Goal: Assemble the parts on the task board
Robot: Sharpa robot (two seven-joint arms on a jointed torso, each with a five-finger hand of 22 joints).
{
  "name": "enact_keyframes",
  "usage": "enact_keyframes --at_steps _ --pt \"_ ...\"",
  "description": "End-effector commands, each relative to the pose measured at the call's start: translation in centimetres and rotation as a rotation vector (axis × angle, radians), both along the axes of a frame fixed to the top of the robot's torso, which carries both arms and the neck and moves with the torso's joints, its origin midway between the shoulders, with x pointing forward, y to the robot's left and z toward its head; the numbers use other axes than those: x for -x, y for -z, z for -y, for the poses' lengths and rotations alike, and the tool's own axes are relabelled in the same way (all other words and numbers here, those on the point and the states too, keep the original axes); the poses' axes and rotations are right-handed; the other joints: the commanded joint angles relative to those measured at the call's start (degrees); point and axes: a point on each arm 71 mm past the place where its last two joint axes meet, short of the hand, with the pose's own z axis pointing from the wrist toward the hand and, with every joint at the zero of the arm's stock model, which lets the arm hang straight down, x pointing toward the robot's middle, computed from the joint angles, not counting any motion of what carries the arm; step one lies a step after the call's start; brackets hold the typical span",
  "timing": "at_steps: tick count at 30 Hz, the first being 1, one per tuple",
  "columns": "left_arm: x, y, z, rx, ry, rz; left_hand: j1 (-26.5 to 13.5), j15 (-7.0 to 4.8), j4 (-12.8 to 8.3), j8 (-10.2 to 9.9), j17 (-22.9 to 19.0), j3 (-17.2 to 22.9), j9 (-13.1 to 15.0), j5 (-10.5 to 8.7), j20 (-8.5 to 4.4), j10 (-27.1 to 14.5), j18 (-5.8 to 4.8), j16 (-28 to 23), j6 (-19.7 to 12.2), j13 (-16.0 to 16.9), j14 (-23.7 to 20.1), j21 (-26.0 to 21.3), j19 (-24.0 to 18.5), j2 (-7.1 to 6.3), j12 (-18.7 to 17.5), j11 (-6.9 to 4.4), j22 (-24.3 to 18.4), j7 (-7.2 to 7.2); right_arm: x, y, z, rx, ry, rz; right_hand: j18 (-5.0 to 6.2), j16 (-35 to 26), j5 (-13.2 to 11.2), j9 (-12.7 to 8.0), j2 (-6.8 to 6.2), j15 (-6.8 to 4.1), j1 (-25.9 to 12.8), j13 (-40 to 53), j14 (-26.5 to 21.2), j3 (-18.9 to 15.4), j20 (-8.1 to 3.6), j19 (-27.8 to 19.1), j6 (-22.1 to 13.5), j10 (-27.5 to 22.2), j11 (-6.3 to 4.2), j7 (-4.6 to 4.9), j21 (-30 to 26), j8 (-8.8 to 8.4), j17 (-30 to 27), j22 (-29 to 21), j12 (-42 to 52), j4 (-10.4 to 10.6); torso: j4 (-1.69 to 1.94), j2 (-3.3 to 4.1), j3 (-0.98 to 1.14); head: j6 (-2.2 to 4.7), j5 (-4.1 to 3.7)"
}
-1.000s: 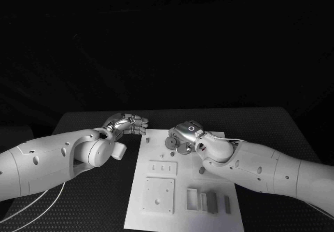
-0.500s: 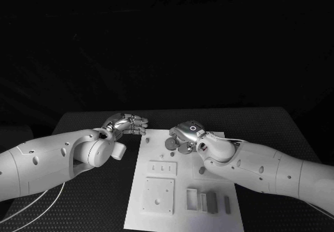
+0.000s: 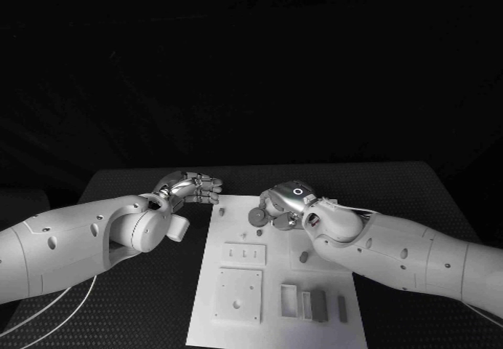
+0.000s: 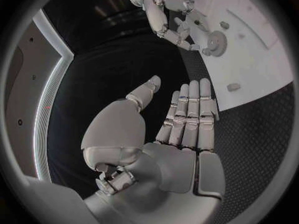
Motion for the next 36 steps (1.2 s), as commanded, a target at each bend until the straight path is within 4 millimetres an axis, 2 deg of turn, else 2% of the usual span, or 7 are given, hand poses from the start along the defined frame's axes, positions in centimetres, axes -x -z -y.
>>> enact_keyframes --at_steps 1,5,8,18,24,30,36 --pt "0.0 -0.2 -0.2 0.007 0.004 0.008 -0.1 0.53 -0.1 -0.3 0.1 -0.2 0.1 0.19 0.01 0.1 0.95 -0.3 -0.3 0.1 0.0 -0.4 -0.4 -0.15 -0.3 0.36 0.1 -0.09 -0.3 -1.9 1.6 -0.154 -0.008 -0.009 2.55 -0.1 0.0 0.0 0.47 -0.19 0.1 -0.1 -0.1 -0.2 0.07 -0.2 0.2 -0.2 -0.01 0.24 -0.2 0.31 -0.2 0.8 0.1 0.1 -0.20 -0.06 0.03 0.43 0.00" --pt "-0.1 -0.1 -0.5 0.003 0.018 0.008 -0.1 0.51 0.0 0.0 0.3 -0.1 0.3 0.21 0.01 1.6 0.96 -0.4 0.2 0.5 0.1 -0.4 -0.4 0.01 0.4 -0.24 0.1 -0.53 0.1 -3.3 3.6 -0.244 -0.068 -0.069 2.55 -0.3 0.0 0.0 0.39 0.02 0.1 -0.2 -0.6 -0.4 0.07 -0.3 0.3 -0.3 0.33 0.64 -0.2 0.45 -0.8 0.8 0.0 -0.2 -0.54 -0.17 0.13 0.83 -0.05" --pt "-0.1 -0.2 -0.8 0.008 0.023 0.016 -0.1 0.32 0.1 0.3 0.6 -0.2 0.5 0.19 -0.14 3.3 1.07 -0.3 0.8 1.0 0.7 -0.3 0.1 0.37 1.2 -1.09 0.4 -1.03 0.5 -4.3 5.6 -0.310 -0.084 -0.123 2.55 0.2 0.0 0.1 0.98 0.42 0.5 0.0 0.7 -0.6 -0.03 0.0 1.1 -0.3 0.74 1.05 0.0 0.87 0.5 0.9 0.5 -0.6 -1.06 -0.39 0.32 1.09 0.18" --pt "-1.0 -0.1 -1.6 0.005 0.014 0.031 0.0 0.29 -0.2 0.7 1.0 -0.2 0.7 0.19 -0.17 2.1 0.99 -0.7 1.9 0.7 0.7 -0.5 0.1 0.73 0.1 -0.47 0.5 -1.81 0.1 -4.1 12.4 -0.322 -0.028 -0.221 2.55 -0.2 0.0 0.1 -0.44 0.65 -0.1 0.1 -1.5 -1.0 0.32 -0.8 1.6 -1.2 0.84 1.10 -0.3 1.25 -1.3 0.9 0.6 -0.4 -2.35 -1.33 1.06 1.61 -0.09" --pt "-1.4 -0.1 -1.9 0.003 0.011 0.038 0.2 0.23 -0.3 1.3 1.2 -0.2 1.0 0.19 -0.22 2.4 0.95 -0.9 3.3 0.9 0.8 -0.6 0.1 1.21 0.1 -0.71 0.6 -2.82 -0.1 -3.2 15.0 -0.299 0.020 -0.259 2.55 -0.4 0.0 -0.1 -1.43 0.58 -0.1 0.1 -2.7 -1.1 0.55 -1.3 1.2 -1.7 0.75 1.00 -0.5 1.11 -2.1 0.9 0.5 -0.2 -2.66 -1.63 1.64 1.51 0.02" --pt "-1.4 0.0 -1.8 0.003 0.015 0.036 0.1 0.22 -0.4 1.2 1.3 -0.2 0.9 0.19 -0.23 2.2 0.93 -1.0 3.2 0.8 0.8 -0.7 0.1 1.19 -0.1 -0.73 0.7 -2.80 -0.2 -1.4 17.4 -0.275 0.082 -0.295 2.55 -0.7 0.0 -0.2 -2.21 0.52 -0.3 0.1 -4.1 -1.3 0.83 -1.8 1.0 -2.3 0.68 0.91 -0.7 1.07 -3.1 1.0 0.4 0.1 -2.90 -1.84 1.89 1.50 -0.37" --pt "-1.4 0.1 -1.5 0.004 0.017 0.034 0.1 0.19 -0.5 0.8 1.4 -0.3 0.7 0.19 -0.26 2.0 0.91 -1.1 2.9 0.8 0.8 -0.7 0.2 1.04 -0.4 -0.59 0.7 -2.43 -0.2 -0.1 17.7 -0.265 0.097 -0.324 2.55 -1.0 0.0 -0.3 -2.69 0.58 -0.3 0.0 -5.5 -1.4 1.11 -2.5 0.4 -2.9 0.76 1.00 -0.9 0.87 -4.0 1.0 0.2 0.3 -2.92 -1.73 2.00 1.26 -0.29"
